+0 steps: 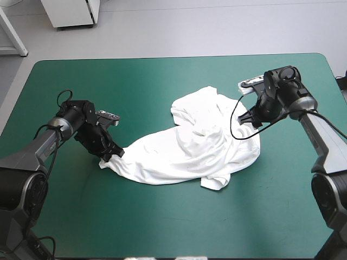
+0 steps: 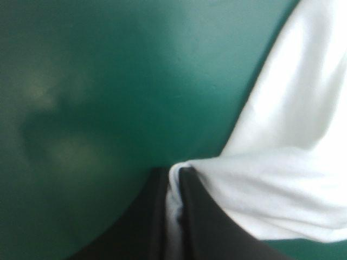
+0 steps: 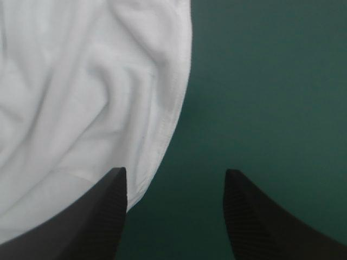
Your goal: Fold the cloth
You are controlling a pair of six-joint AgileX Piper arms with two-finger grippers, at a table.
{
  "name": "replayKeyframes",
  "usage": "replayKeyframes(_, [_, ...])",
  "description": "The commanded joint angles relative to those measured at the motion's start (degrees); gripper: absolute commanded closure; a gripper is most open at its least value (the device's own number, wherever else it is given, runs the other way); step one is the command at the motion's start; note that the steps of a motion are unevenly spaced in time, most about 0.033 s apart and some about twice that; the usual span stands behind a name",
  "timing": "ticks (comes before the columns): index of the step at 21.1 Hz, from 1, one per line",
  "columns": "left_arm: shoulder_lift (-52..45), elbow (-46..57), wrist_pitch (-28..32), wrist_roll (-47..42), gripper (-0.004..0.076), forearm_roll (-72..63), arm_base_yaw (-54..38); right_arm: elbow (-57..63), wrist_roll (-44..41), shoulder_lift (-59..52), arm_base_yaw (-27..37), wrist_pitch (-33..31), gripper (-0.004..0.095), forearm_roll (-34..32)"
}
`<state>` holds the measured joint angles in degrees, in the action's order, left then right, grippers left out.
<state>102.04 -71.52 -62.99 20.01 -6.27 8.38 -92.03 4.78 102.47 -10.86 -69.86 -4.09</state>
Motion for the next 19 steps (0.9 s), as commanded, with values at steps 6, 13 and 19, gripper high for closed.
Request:
replayKeyframes(6, [-1.93, -0.87, 0.4, 0.62, 0.0733, -1.74, 0.23, -1.26, 4.66, 7.65, 4.06, 1.31, 0.0399, 10.25])
replayKeyframes(13, [-1.93, -0.97, -0.03, 0.74, 0.0733, -1.84, 0.23, -1.26, 4.87, 10.71, 4.06, 1.37, 0.0446, 12.1])
replayKeyframes(19, [-2.44, -0.98, -0.03, 0.74, 0.0733, -1.97, 0.23, -0.8, 8.07, 12.51, 4.06, -1.04, 0.0849, 15.56])
